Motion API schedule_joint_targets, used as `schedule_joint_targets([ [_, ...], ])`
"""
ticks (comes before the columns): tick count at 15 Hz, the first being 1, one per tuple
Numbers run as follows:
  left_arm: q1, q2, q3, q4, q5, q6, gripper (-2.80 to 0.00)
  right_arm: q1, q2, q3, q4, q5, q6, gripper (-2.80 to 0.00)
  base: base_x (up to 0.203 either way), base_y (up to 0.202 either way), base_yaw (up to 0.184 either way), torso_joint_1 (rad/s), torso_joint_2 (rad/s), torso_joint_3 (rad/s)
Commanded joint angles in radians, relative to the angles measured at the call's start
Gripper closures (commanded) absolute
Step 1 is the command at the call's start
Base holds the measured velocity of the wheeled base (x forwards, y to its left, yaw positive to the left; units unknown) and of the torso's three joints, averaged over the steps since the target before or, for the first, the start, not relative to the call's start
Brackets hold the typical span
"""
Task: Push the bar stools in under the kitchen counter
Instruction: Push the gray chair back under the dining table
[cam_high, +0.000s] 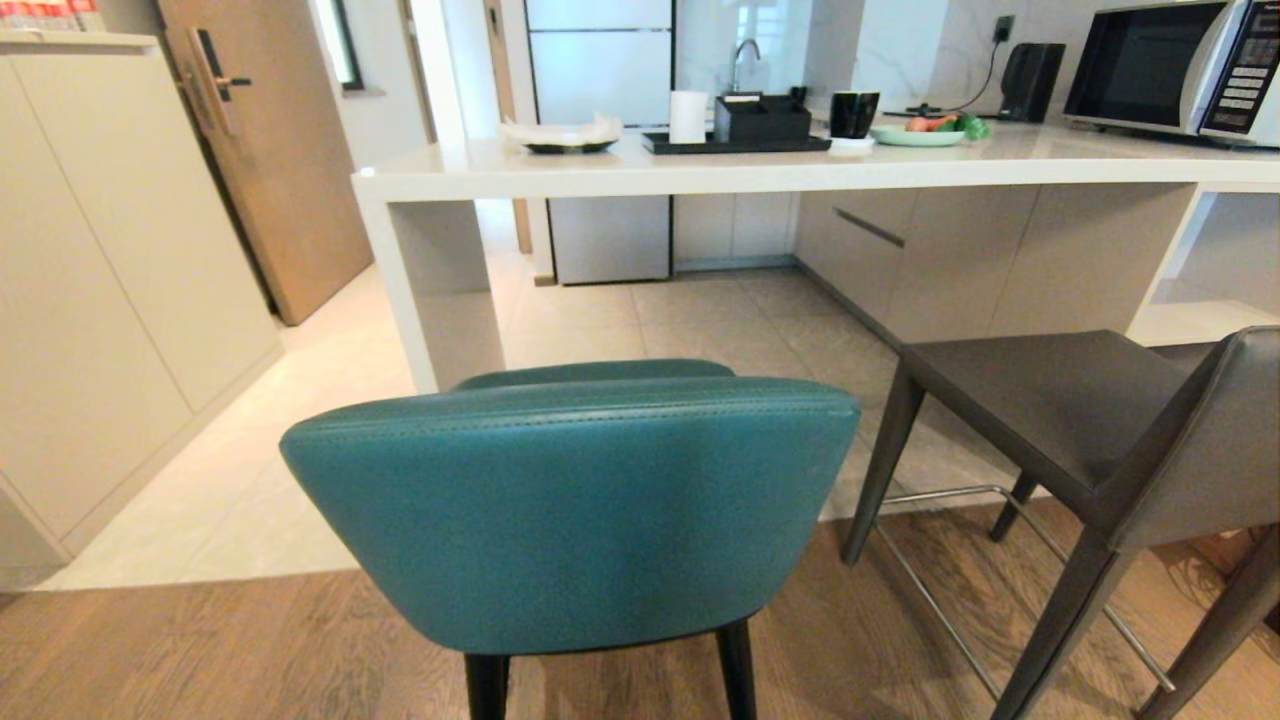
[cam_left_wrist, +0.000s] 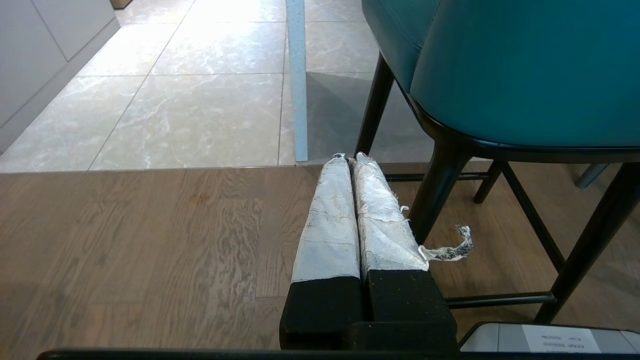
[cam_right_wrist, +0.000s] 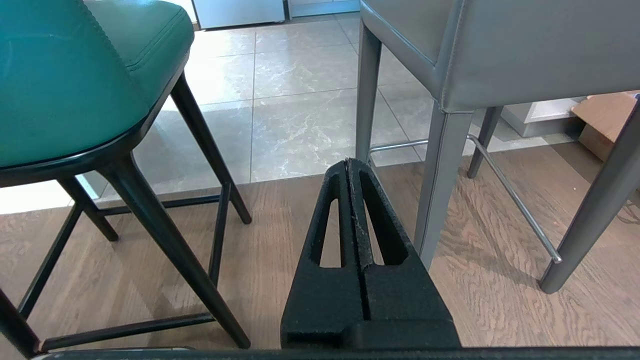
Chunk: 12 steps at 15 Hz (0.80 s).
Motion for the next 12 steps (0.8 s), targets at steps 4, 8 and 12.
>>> schedule_joint_targets([
  [4,-0.002,0.0,0.0,0.0,0.001,-0.001,0.0,0.0,0.001,0.002,-0.002,0.0,0.0,0.0,0.0,0.0,0.0,0.0,0.0,0.0],
  [8,-0.002,0.0,0.0,0.0,0.001,-0.002,0.0,0.002,0.001,0.002,-0.002,0.0,0.001,0.0,0.0,0.0,0.0,0.0,0.0,0.0],
  [12,-0.002,0.0,0.0,0.001,0.001,-0.001,0.0,0.001,0.001,0.002,-0.002,0.0,0.001,0.0,0.0,0.0,0.0,0.0,0.0,0.0],
])
